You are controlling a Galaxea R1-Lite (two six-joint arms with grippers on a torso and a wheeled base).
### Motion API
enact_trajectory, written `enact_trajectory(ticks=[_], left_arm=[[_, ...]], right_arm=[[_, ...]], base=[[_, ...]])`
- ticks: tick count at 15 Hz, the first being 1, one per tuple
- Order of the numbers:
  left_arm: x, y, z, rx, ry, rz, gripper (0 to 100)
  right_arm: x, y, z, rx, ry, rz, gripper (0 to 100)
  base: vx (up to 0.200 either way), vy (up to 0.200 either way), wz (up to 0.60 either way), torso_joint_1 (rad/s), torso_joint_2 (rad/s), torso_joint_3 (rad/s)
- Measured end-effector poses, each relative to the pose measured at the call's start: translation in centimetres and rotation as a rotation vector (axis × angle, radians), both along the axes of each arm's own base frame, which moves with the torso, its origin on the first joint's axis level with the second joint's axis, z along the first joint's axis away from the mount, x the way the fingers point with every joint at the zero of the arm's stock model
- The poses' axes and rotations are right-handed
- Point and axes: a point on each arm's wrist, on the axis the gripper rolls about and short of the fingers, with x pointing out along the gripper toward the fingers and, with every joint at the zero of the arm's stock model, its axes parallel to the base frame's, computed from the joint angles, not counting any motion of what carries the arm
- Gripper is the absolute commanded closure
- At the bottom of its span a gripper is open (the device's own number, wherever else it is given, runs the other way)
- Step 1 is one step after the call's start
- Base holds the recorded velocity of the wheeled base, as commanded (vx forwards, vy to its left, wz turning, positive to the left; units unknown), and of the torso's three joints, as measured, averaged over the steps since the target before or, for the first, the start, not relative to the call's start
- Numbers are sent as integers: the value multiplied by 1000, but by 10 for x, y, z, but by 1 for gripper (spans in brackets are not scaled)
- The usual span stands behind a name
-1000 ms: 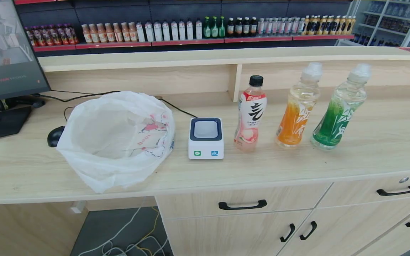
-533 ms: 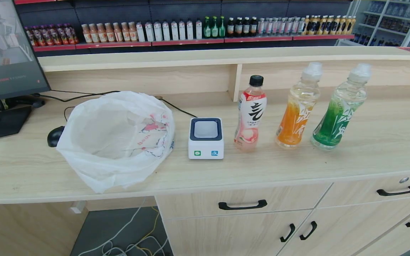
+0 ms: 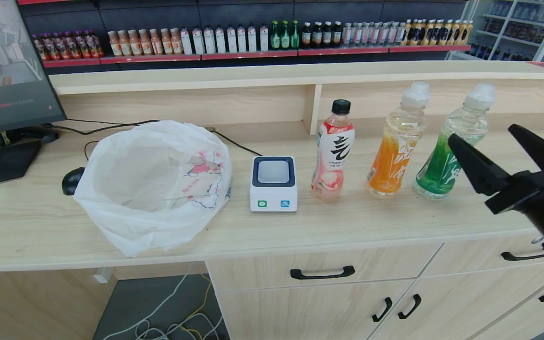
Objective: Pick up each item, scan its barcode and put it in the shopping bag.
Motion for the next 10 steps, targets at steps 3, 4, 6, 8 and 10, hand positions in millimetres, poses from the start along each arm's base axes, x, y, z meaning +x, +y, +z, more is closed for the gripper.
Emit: enact_trajectory(ticks=[3,4,6,8,10], left_arm=[[0,0,0,0,0,0,0],[0,0,0,0,0,0,0],[0,0,0,1,0,0,0],[0,0,0,1,0,0,0],[0,0,0,0,0,0,0]], right_arm=[[9,36,-12,21,75,-7,0],[11,42,-16,13,90,7,0],[19,52,-19,3,98,12,0],[28,58,-21,6,108,-9,0],[36,64,-22,6,112,-10,0]], base=[[0,0,0,0,0,0],[0,0,0,0,0,0],[0,0,0,0,0,0],[0,0,0,0,0,0],[0,0,0,0,0,0]])
